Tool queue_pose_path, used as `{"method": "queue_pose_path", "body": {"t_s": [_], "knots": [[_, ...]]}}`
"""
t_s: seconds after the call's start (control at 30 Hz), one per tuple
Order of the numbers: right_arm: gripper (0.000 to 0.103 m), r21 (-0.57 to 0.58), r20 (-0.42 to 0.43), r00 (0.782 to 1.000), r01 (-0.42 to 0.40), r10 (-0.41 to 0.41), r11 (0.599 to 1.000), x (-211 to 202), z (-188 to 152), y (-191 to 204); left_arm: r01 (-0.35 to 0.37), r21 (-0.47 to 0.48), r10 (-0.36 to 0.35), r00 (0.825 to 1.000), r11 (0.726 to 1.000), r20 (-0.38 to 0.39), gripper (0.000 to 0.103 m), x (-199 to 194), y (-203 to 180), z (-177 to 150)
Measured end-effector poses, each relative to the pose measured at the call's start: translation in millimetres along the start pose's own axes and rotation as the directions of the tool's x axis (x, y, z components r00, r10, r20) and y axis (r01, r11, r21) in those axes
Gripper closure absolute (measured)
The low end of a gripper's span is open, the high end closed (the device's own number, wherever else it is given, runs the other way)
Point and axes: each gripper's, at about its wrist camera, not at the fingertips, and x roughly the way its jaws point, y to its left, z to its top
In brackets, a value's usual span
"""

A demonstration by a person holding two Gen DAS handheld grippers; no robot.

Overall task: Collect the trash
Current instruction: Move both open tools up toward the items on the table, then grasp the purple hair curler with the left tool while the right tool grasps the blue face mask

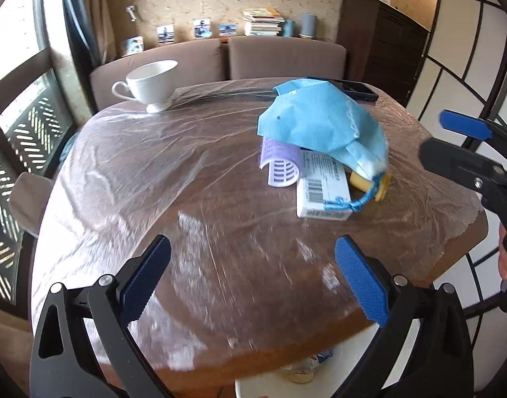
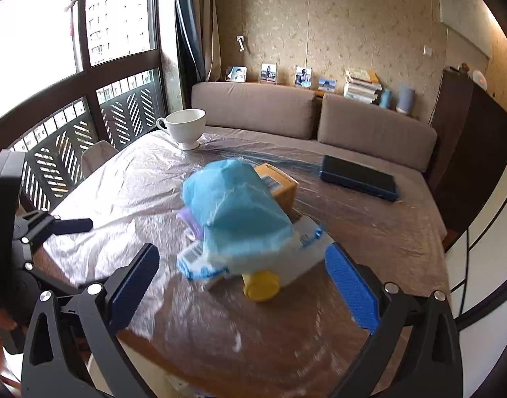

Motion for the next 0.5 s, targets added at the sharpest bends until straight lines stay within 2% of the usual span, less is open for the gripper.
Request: {"method": "queue_pose_path", "body": {"t_s": [0.13, 0.2, 0.33, 0.5], "knots": [[0.004, 0.013, -0.062, 0.998, -0.028, 0.029, 1.0, 38, 11, 3, 0.044, 0.019, -0.044, 0.999, 0.999, -0.019, 0.003, 18, 10, 12], [0.005, 0.01, -0.087, 0.996, -0.017, 0.017, 1.0, 55, 15, 4, 0.074, 0.028, -0.073, 0.997, 0.997, -0.03, 0.003, 27, 14, 19], [0.004, -0.015, -0.125, 0.992, 0.017, -0.019, 1.0, 83, 21, 2, 0.086, 0.045, -0.085, 0.995, 0.995, -0.044, 0.003, 41, 18, 28], [0.007, 0.006, -0.159, 0.987, 0.034, -0.033, 0.999, 96, 24, -11, 0.108, 0.029, -0.106, 0.993, 0.994, -0.055, 0.003, 54, 18, 42]]}}
